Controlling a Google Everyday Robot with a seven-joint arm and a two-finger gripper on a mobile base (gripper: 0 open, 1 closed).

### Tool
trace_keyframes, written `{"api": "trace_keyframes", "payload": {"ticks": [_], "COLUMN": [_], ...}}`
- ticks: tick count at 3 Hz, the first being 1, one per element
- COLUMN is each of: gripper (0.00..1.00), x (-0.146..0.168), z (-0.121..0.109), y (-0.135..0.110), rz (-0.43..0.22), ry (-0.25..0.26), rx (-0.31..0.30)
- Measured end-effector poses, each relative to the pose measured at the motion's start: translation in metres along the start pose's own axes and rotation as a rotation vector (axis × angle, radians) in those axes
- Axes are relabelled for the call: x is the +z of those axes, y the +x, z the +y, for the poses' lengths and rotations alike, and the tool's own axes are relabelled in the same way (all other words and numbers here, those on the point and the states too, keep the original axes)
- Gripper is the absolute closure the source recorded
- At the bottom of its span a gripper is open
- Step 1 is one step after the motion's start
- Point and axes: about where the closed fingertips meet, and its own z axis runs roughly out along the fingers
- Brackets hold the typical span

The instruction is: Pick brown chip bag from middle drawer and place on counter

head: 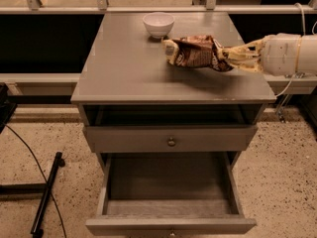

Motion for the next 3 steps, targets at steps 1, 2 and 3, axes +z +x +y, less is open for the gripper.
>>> {"api": "trace_keyframes", "payload": {"ticks": [1, 2, 3], "gripper": [0.35, 0.12, 0.0], "x": [0.0029, 0.0057, 0.0041], "z": [0.001, 0.0012, 0.0011], "y": [-0.0004, -0.0017, -0.0077], "rz": [-0.003, -0.008, -0.032], "ry": [-0.004, -0.005, -0.014], "rx": [-0.001, -0.001, -0.002]}}
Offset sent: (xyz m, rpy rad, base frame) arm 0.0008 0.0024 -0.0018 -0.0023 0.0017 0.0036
